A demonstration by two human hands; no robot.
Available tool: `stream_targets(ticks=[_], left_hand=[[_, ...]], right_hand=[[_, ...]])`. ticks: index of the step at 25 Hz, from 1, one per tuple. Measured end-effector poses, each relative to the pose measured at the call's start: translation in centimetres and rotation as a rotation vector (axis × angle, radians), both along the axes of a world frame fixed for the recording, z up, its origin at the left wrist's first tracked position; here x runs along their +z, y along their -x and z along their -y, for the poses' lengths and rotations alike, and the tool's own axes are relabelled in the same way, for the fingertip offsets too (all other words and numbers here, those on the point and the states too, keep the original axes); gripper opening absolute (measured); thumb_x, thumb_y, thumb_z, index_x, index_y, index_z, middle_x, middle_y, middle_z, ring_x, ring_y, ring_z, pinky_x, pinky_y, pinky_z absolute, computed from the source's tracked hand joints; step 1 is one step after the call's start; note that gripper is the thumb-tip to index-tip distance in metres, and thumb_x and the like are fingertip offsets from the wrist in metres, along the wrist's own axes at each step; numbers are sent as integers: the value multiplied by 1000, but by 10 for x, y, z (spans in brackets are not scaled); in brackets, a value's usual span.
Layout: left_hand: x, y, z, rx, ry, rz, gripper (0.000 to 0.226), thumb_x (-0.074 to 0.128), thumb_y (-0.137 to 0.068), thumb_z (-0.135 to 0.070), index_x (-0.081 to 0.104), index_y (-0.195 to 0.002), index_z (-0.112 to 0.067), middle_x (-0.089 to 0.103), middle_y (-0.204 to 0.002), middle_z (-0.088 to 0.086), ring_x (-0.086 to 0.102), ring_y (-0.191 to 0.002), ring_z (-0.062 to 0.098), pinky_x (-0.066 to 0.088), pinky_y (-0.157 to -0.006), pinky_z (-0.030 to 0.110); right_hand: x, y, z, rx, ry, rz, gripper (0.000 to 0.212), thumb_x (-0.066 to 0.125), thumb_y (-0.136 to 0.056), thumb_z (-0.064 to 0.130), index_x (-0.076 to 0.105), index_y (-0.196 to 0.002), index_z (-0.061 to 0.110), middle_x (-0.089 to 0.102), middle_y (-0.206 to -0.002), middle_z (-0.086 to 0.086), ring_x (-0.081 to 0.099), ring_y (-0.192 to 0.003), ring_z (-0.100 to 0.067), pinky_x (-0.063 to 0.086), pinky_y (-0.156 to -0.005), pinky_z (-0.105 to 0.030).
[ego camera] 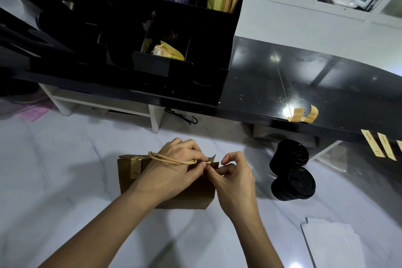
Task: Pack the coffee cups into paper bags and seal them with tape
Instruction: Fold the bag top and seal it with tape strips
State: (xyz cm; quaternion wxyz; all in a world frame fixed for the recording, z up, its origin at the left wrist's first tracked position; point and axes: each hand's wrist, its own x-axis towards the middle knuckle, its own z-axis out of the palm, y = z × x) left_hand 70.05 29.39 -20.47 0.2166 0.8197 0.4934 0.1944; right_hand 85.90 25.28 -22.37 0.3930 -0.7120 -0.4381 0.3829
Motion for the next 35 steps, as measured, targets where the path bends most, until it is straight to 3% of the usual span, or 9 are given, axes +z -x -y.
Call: stream_targets(ticks=[2, 6, 9, 13, 19, 24, 31, 35], left_hand=[[-2, 0, 0, -28, -26, -3, 22, 58, -96, -42, 72, -111, -35, 63, -105, -22, 47, -98, 3, 43, -90, 29], [-5, -1, 0, -39, -100, -29, 18, 57, -98, -38, 71, -108, -32, 70, -103, -17, 52, -93, 8, 45, -88, 34], [-6, -3, 2, -41, -146, -40, 26, 48, -97, -40, 72, -102, -31, 72, -98, -16, 56, -90, 12, 46, -85, 34], [-10, -6, 1, -32, -197, -56, 28, 44, -95, -40, 71, -92, -29, 71, -91, -15, 57, -84, 15, 46, -78, 34], [-12, 0, -1, -63, -165, -58, 12, 58, -98, -38, 68, -94, -33, 68, -93, -20, 50, -91, 8, 35, -83, 29], [-9, -1, 2, 2, -147, -18, 14, 69, -90, -39, 73, -102, -35, 71, -96, -20, 52, -91, 6, 37, -82, 28], [-6, 0, 4, -57, -137, -12, 15, 65, -95, -32, 78, -103, -30, 73, -99, -18, 51, -98, 10, 40, -87, 31], [-6, 0, 13, 8, -137, 39, 30, 56, -99, -29, 65, -127, -31, 66, -115, -17, 47, -106, 8, 43, -96, 34]], right_hand=[[-3, -3, 1, 1, 6, 59, 35, 81, -78, 38, 49, -91, 30, 67, -71, 2, 55, -58, -9, 36, -47, -18], [-14, -12, -1, 72, -11, 88, 24, 84, -75, 48, 68, -78, 29, 58, -66, 6, 50, -56, -8, 35, -52, -24], [-19, -15, -5, 140, -54, -49, 12, 87, -77, 35, 76, -72, 34, 52, -67, 12, 42, -57, -6, 34, -56, -20], [-23, -16, -5, 154, -145, -125, 19, 87, -78, 19, 80, -70, 35, 48, -59, 19, 36, -58, -6, 32, -56, -15], [-27, -16, -6, 136, -186, -139, 26, 88, -77, 15, 80, -70, 39, 45, -69, 6, 38, -58, -5, 33, -56, -15], [-27, -15, -4, 141, -176, -112, 25, 87, -79, 21, 79, -71, 43, 44, -71, 3, 38, -60, -6, 34, -57, -18], [-30, -14, -2, 106, -172, -131, 16, 87, -78, 24, 81, -73, 37, 45, -70, 7, 38, -58, -5, 34, -55, -17], [-31, -13, 0, 84, -171, -107, 12, 87, -79, 24, 81, -76, 33, 44, -64, 15, 39, -58, -5, 34, -54, -18]])
